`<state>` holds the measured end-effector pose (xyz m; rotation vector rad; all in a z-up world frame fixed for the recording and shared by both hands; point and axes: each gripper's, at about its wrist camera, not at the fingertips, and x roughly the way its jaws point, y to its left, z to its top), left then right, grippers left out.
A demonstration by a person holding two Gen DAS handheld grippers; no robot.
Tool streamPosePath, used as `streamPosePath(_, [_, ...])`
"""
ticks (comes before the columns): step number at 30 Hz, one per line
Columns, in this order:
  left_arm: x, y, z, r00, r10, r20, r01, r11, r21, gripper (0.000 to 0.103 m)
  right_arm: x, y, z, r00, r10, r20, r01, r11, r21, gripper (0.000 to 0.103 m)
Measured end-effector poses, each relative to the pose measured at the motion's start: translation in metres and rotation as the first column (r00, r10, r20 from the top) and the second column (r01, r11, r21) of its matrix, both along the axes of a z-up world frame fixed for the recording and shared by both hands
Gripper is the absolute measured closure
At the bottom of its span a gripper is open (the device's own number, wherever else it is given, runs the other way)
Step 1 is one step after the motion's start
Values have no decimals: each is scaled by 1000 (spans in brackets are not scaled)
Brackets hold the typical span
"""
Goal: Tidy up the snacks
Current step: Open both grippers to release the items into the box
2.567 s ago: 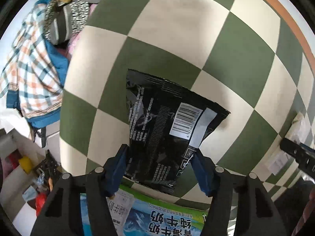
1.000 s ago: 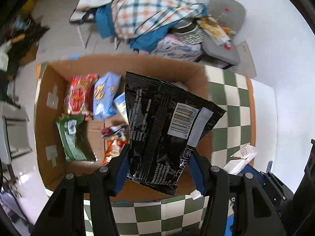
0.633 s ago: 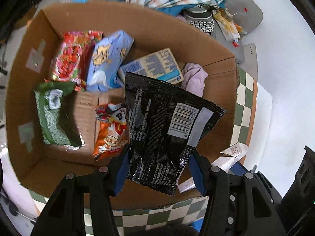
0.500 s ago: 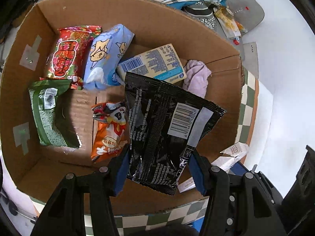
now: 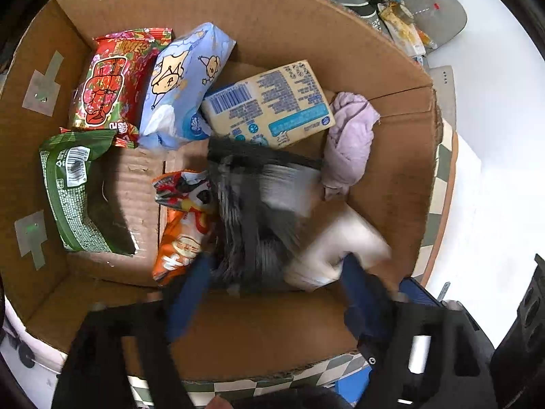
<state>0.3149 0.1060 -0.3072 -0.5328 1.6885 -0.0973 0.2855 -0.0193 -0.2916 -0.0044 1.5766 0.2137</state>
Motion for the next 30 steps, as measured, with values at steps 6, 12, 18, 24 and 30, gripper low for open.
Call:
streamPosePath(6, [-8, 10, 21, 998, -24, 57, 20, 998, 65, 4, -2, -1, 5, 1000, -12, -3, 12, 1000, 6, 22])
streamPosePath(12, [-28, 19, 52, 986, -30, 163, -1, 982, 188, 4, -8, -1, 20, 999, -1, 46, 3, 1000, -31, 8])
streamPosePath(18, [-52, 27, 71, 967, -37, 253, -49, 944, 326, 4, -17, -5, 32, 995, 1, 98, 5, 998, -60, 2])
streamPosePath(24, [-66, 27, 81, 949, -61, 308, -74, 910, 407, 0, -25, -11, 39, 991, -4, 134, 15, 996, -86, 0])
streamPosePath(30, [-74, 26, 84, 944, -71, 322, -74, 906, 418, 0, -31, -13, 45, 988, -10, 156, 25, 995, -94, 0])
